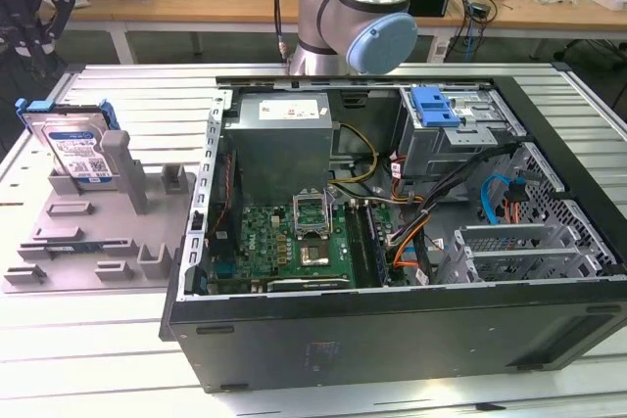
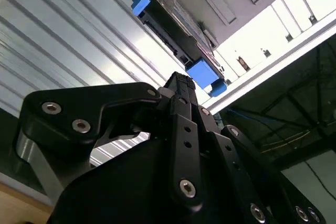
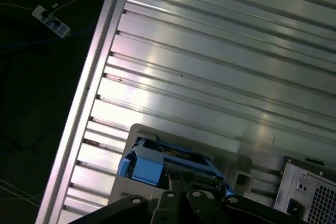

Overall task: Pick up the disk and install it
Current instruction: 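Pick up the disk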

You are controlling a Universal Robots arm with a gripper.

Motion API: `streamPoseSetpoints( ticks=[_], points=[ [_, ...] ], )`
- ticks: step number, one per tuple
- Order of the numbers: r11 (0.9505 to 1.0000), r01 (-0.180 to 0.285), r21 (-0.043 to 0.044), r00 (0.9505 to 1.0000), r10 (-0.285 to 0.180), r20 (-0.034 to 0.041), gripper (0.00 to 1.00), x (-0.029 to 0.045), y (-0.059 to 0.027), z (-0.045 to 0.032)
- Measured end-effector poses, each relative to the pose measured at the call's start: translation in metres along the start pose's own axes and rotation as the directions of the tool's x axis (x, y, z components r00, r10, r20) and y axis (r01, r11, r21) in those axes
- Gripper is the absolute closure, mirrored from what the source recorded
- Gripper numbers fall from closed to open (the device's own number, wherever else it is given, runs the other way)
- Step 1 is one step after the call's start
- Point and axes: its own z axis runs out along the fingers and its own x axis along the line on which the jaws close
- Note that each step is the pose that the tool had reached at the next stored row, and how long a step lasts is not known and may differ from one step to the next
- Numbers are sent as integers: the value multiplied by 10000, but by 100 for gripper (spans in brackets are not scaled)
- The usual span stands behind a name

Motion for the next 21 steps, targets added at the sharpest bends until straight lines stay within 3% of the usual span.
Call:
streamPoseSetpoints(
  ticks=[3, 8, 13, 15, 21],
  points=[
    [9973, 739, -5, 9973, -739, -32, 89, 2, 0, 0],
    [9900, 1413, -12, 9900, -1413, -62, 89, 5, -1, 0],
    [9773, 2118, -20, 9773, -2118, -92, 89, 8, -4, -1],
    [9698, 2437, -24, 9698, -2437, -100, 89, 11, -14, 1],
    [9565, 2917, -31, 9564, -2917, -121, 89, 18, -36, -2]
  ],
)
